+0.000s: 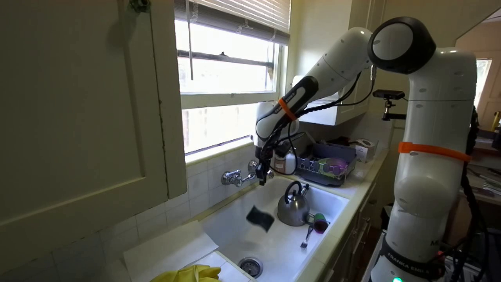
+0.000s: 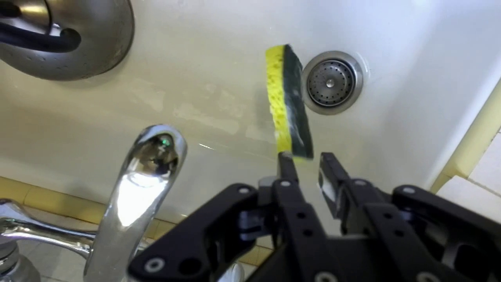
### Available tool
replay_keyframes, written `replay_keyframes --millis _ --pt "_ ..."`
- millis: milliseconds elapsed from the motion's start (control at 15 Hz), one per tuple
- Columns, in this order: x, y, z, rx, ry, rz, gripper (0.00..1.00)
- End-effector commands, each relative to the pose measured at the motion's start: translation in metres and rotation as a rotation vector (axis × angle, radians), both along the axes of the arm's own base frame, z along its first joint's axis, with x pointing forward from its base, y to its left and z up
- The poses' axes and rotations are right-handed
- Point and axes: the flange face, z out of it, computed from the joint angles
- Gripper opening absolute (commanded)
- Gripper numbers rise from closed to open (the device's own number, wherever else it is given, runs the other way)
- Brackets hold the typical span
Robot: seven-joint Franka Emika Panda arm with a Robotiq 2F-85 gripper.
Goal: Use the yellow sponge to clean the left tap
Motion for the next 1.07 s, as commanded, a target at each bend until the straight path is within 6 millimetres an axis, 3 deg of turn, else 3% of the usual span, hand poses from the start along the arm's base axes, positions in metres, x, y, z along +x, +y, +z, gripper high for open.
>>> replay_keyframes --millis 0,333,400,733,1000 --pt "-0.010 -0.004 0.005 -0.036 -0.012 0.007 0.56" --pt "-0.011 -0.008 0.009 -0.041 -0.015 0.009 0.95" --pt "-0.010 -0.008 0.010 -0.042 -0.017 0.004 0.99" --pt "-0.011 -0.005 0.012 -0.026 -0.014 -0.011 1.00" --pt "-0.013 -0.003 0.029 -0.002 -0.010 -0.095 1.00"
